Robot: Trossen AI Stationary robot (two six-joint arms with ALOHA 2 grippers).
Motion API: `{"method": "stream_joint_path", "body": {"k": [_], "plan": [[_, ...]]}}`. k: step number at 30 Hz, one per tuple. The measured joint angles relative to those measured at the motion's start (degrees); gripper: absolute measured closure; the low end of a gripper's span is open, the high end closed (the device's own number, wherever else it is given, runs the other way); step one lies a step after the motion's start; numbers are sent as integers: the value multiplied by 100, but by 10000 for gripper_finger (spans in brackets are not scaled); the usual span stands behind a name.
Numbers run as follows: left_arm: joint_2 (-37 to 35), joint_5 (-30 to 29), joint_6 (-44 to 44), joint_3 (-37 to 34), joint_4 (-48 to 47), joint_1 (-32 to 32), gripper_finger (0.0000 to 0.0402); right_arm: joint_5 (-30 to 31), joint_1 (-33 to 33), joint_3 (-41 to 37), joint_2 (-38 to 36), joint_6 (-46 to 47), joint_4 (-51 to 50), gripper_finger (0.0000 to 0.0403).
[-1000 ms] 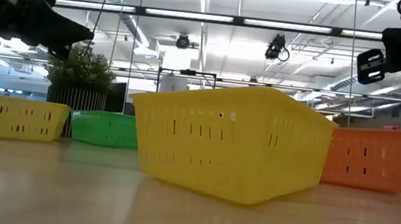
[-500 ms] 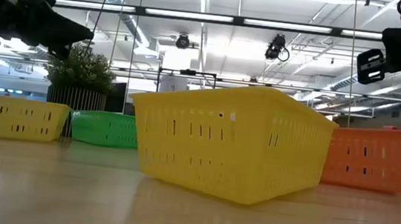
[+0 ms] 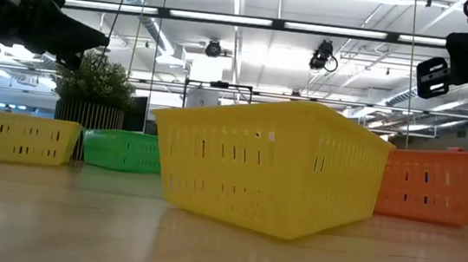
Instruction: Stack baskets by color
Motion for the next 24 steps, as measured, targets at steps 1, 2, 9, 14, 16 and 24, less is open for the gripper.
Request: {"method": "stream_joint_path", "body": {"k": [1,2,9,14,16,24], "plan": [[-1,0,1,0,0,0,374,1,0,0,0,0,-1,389],[-1,0,-2,0,0,-1,373,1,2,0,0,-1,0,389],[-1,0,0,0,0,-1,366,0,1,0,0,0,0,389],[0,-1,-2,0,0,0,373,1,0,0,0,-1,-2,389],[0,0,0,0,0,0,375,1,0,0,0,0,-1,389],[0,0,0,0,0,0,370,209,2,0,1,46,163,389]]}}
